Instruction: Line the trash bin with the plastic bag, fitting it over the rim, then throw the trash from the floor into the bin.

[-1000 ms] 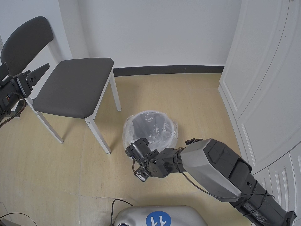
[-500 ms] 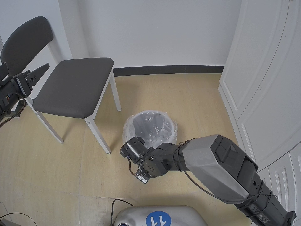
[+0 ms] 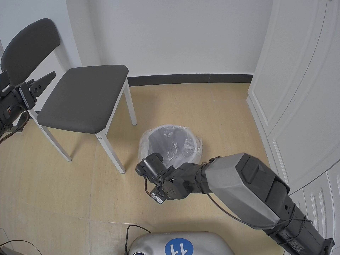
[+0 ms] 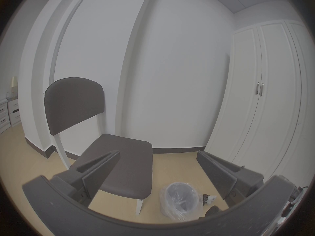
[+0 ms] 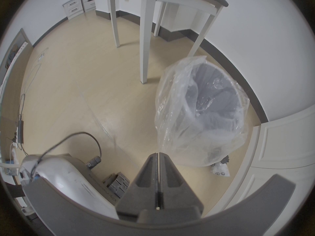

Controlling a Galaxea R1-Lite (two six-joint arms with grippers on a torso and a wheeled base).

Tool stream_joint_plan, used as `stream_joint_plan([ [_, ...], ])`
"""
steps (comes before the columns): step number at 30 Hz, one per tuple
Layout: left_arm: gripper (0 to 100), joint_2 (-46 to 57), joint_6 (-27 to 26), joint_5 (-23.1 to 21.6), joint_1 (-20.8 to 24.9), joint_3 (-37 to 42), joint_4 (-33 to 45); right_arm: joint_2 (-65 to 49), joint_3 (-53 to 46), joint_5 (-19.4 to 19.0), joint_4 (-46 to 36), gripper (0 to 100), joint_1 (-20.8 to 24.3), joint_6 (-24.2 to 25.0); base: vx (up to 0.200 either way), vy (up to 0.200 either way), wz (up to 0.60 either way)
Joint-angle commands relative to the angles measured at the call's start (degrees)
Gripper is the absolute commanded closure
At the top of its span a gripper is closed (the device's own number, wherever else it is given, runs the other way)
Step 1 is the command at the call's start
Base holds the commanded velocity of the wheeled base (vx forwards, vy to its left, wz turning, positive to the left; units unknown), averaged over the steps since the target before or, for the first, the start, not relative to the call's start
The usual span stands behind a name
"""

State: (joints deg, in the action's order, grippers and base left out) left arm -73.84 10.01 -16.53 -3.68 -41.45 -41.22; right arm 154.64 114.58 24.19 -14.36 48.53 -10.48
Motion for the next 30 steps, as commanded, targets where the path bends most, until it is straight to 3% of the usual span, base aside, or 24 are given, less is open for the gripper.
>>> stream_joint_plan([
  [1, 0, -0.5, 0.0, 0.0, 0.1, 0.1, 0.0, -6.3, 0.0, -0.4, -0.1, 100, 0.1, 1.6, 0.000, 0.000, 0.00],
  [3, 0, -0.7, 0.0, -0.1, 0.0, 0.1, 0.0, -7.3, 0.0, -0.3, -0.1, 100, -0.1, 2.7, 0.000, 0.000, 0.00],
  [12, 0, -1.4, 0.0, 0.0, 0.1, 0.2, 0.0, -8.7, -0.3, 0.1, 0.5, 100, -9.1, 10.2, 0.000, 0.000, 0.00],
  [13, 0, -1.6, -0.1, 0.0, 0.1, 0.1, 0.0, -8.7, -0.7, 0.0, 0.8, 0, -9.5, 10.3, 0.000, 0.000, 0.00],
  [19, 0, -3.0, -0.1, 0.0, 0.3, 0.7, -1.9, -6.5, -0.3, 0.4, 4.3, 0, -11.4, 13.1, 0.000, 0.000, 0.00],
  [23, 0, -4.6, -2.2, 0.1, 0.3, 2.1, -5.6, -3.8, 0.0, 3.3, 4.3, 0, -13.8, 13.2, 0.000, 0.000, 0.00],
  [30, 0, -5.7, -4.6, 0.2, 0.2, 3.8, -9.3, -1.6, 0.0, 3.6, 4.2, 0, -17.1, 13.2, 0.000, 0.000, 0.00],
])
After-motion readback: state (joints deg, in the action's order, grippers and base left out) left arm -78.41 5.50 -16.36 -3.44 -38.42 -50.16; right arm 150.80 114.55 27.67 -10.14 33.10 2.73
